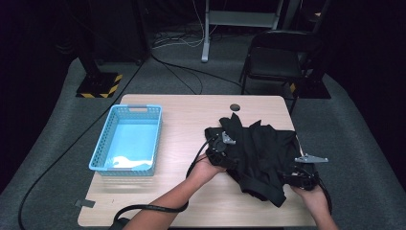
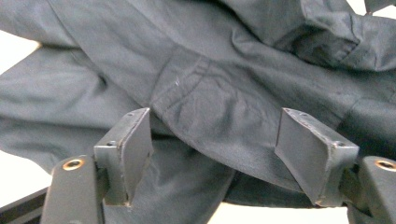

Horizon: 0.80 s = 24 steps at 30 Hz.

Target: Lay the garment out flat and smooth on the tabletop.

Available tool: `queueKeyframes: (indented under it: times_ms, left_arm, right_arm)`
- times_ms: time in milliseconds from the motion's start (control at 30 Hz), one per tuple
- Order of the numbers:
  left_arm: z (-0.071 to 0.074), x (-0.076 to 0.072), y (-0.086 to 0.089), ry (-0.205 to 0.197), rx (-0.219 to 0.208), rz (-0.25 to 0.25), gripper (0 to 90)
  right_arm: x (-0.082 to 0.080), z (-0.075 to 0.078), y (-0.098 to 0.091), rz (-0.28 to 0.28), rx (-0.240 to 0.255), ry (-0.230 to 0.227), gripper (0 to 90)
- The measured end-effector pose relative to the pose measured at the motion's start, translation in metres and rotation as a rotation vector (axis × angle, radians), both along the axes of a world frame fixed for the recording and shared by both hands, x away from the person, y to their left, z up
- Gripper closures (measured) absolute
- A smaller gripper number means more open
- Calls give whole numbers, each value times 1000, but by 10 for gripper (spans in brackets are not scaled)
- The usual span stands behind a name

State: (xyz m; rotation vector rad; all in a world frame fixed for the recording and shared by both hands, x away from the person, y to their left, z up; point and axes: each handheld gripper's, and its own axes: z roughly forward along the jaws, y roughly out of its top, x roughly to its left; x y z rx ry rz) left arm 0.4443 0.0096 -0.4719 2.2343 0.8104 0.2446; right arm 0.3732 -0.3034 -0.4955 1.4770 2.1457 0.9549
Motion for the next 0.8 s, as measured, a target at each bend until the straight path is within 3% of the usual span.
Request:
queueKeyframes:
  times_ms: [100,133,200,333,400,500,533,633,700,800]
  left_arm:
    - [-3,-4,6,20,-24,-8,295]
    - [-4,-4,7,23,-34,-8,297]
    - [-3,-6,9,30,-56,-6,294]
    - [-7,-6,8,36,-52,-2,294]
    - [-9,-6,9,43,-59,-18,362]
    - [-12,-6,8,55,-50,-48,529]
    - [-12,-7,7,52,-43,-57,565]
    - [-14,-7,5,37,-25,-91,735]
    - [-12,-8,5,21,-18,-107,854]
    - [-4,-8,8,-21,-5,-118,882]
  right_arm:
    - [-7,10,1,1,41,-33,383]
    - [-12,18,3,11,76,-57,376]
    - [-15,23,5,17,102,-70,364]
    - [-17,32,17,58,198,-72,338]
    - [-16,33,28,92,182,-66,328]
    - [-14,29,43,127,114,-50,330]
    - [-13,27,46,133,90,-42,351]
    - [-11,22,52,150,36,-12,580]
    - [-13,23,50,150,44,-14,769]
    - [-15,31,37,118,78,-40,850]
